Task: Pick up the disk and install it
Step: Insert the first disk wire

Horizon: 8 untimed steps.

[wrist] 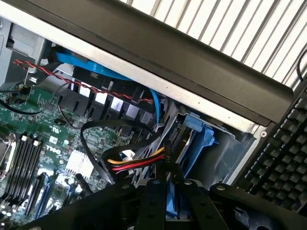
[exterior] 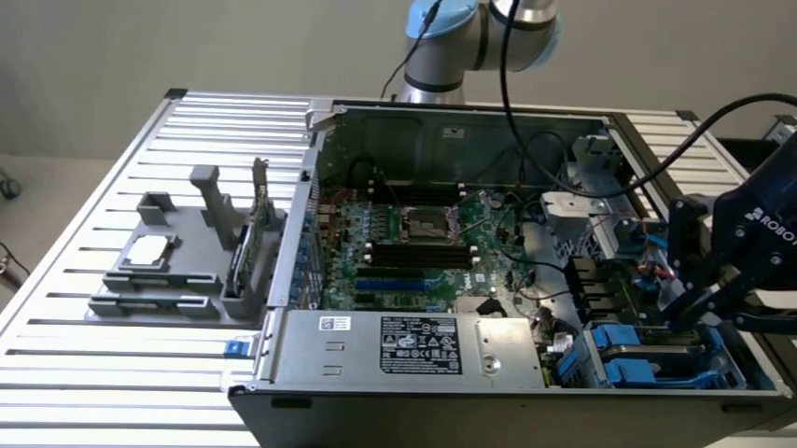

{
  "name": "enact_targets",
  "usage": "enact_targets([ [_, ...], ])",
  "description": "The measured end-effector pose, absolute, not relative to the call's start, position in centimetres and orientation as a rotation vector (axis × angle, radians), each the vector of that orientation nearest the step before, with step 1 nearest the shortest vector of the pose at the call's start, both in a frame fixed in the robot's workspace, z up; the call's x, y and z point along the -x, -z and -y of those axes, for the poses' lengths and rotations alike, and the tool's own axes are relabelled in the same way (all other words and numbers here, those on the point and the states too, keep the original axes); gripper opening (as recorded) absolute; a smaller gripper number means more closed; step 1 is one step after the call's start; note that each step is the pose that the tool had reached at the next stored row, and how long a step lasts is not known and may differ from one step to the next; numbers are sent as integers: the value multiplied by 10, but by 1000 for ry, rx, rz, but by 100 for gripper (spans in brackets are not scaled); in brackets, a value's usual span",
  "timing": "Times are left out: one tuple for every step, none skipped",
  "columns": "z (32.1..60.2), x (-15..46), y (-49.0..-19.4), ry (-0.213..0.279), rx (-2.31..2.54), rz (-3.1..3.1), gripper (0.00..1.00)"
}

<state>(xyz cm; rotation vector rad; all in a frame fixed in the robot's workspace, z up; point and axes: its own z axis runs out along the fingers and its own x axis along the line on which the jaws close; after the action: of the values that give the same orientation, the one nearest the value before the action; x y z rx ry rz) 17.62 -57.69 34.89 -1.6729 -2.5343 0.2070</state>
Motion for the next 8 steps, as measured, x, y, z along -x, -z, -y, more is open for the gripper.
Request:
enact_targets([
  [577,-176,-349,-206,1692,2520,16],
  [577,-176,-349,-204,1713,2505,16],
  [577,-176,-349,-203,1734,2489,16],
  [577,-176,-349,-202,1755,2473,16],
  [577,-176,-349,-200,1775,2458,16],
  [577,-176,-349,-199,1795,2442,16],
  [577,-176,-349,-197,1816,2425,16],
  [577,-176,-349,-196,1836,2409,16],
])
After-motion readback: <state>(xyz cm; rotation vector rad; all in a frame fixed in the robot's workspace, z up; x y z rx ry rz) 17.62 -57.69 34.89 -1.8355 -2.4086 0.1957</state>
